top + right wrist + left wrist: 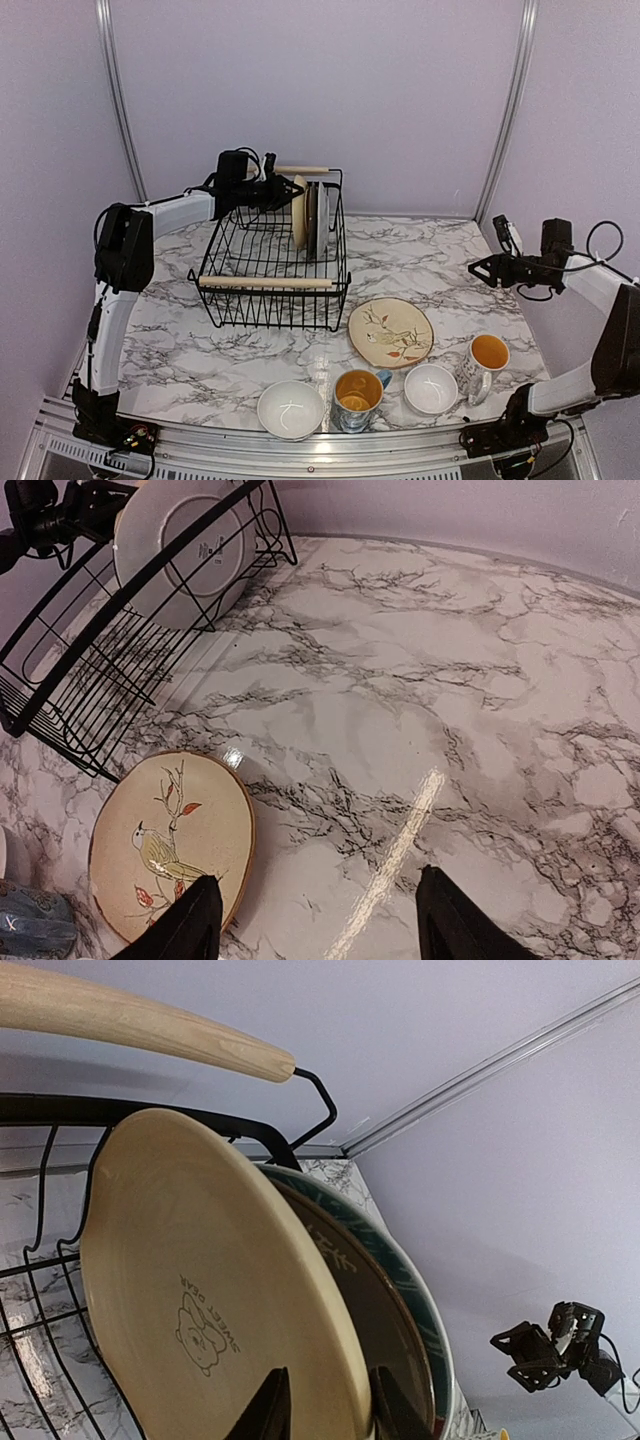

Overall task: Load the mixed dishes into the dish rack
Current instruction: Insert the plate into the dish rack.

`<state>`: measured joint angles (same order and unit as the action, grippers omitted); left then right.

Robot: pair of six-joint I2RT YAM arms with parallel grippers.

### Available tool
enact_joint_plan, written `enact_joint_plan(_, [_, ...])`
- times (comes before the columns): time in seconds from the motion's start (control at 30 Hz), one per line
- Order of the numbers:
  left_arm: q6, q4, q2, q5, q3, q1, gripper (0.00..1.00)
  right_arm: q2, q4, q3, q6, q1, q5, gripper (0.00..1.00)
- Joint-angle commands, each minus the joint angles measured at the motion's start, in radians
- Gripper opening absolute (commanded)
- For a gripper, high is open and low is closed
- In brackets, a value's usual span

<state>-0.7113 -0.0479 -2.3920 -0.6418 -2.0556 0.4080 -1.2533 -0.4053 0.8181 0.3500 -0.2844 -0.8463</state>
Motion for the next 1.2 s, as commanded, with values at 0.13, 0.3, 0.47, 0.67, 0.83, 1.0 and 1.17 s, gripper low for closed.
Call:
enact_joint_plan(0.13, [0.055, 0.033, 0.093, 0.107, 0.104, -0.009, 0.4, -0.011, -0.024, 0.02, 0.017, -0.006, -0.004, 0.64])
enact_joint_plan(0.3, [0.092, 0.076, 0.117, 0.122, 0.087, 0.015, 0.47, -0.01, -0.026, 0.02, 0.017, -0.006, -0.005, 0.64])
enact_joint_plan(0.47, [0.121, 0.112, 0.12, 0.135, 0.055, 0.044, 0.53, -0.001, -0.03, 0.018, 0.016, -0.006, -0.008, 0.64])
enact_joint_plan(0.67, [0.169, 0.159, 0.133, 0.147, 0.014, 0.077, 0.59, 0.01, -0.029, 0.015, 0.011, -0.006, -0.008, 0.64])
enact_joint_plan(0.83, [0.185, 0.197, 0.158, 0.207, 0.017, 0.083, 0.63, 0.013, -0.03, 0.016, 0.01, -0.006, -0.011, 0.64])
enact_joint_plan(1.0, [0.199, 0.206, 0.185, 0.236, 0.027, 0.083, 0.65, 0.015, -0.032, 0.016, 0.009, -0.006, -0.013, 0.64])
enact_joint_plan(1.17, [0.218, 0.237, 0.217, 0.298, 0.012, 0.083, 0.68, 0.016, -0.032, 0.015, 0.009, -0.006, -0.014, 0.64])
